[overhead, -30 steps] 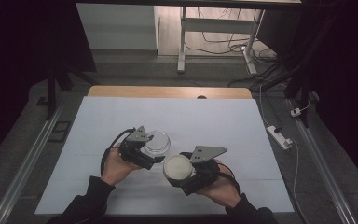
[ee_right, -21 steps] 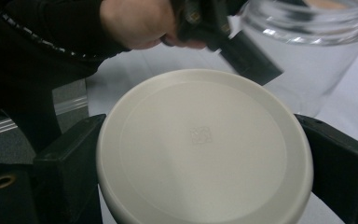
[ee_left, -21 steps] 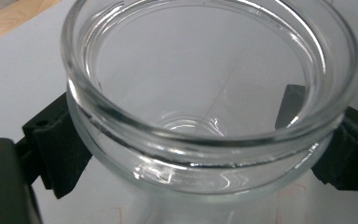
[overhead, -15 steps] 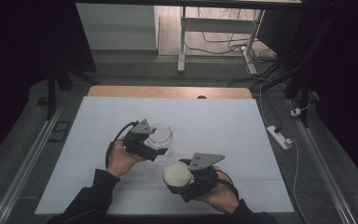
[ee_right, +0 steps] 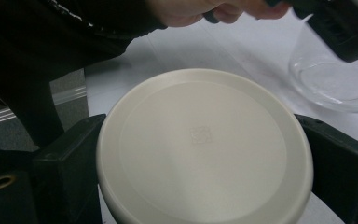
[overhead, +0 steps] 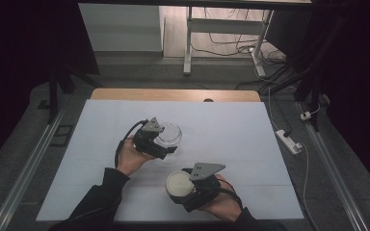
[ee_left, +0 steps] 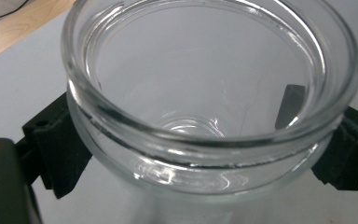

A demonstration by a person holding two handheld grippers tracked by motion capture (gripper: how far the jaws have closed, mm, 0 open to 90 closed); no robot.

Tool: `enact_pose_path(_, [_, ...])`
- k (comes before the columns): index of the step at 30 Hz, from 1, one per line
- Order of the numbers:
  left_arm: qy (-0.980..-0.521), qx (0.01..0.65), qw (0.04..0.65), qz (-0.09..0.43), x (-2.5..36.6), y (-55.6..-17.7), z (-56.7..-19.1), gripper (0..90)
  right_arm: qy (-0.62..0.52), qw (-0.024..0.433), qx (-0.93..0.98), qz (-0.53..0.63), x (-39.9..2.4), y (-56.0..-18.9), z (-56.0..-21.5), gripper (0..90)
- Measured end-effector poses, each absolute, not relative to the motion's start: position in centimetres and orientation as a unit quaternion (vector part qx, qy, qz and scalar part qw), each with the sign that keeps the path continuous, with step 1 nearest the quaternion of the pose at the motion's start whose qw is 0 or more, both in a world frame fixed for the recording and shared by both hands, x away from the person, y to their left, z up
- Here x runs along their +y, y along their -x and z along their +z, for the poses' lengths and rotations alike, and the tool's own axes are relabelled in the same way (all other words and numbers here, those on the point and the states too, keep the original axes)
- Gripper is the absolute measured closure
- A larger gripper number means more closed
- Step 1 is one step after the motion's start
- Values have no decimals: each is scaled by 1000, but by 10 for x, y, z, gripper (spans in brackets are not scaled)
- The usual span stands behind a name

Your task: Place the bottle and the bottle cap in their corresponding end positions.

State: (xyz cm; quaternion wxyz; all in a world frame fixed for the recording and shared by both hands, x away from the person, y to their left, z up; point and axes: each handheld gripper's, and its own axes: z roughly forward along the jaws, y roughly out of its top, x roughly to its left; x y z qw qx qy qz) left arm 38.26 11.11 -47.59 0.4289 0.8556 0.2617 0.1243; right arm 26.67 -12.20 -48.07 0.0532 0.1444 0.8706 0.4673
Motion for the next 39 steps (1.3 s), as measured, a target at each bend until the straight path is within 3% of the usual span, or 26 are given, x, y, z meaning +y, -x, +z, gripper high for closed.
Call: enact_pose_path(39, [-854, 267, 422, 148, 85, -427, -498, 75, -162, 75, 885, 430, -104, -300, -523, 76])
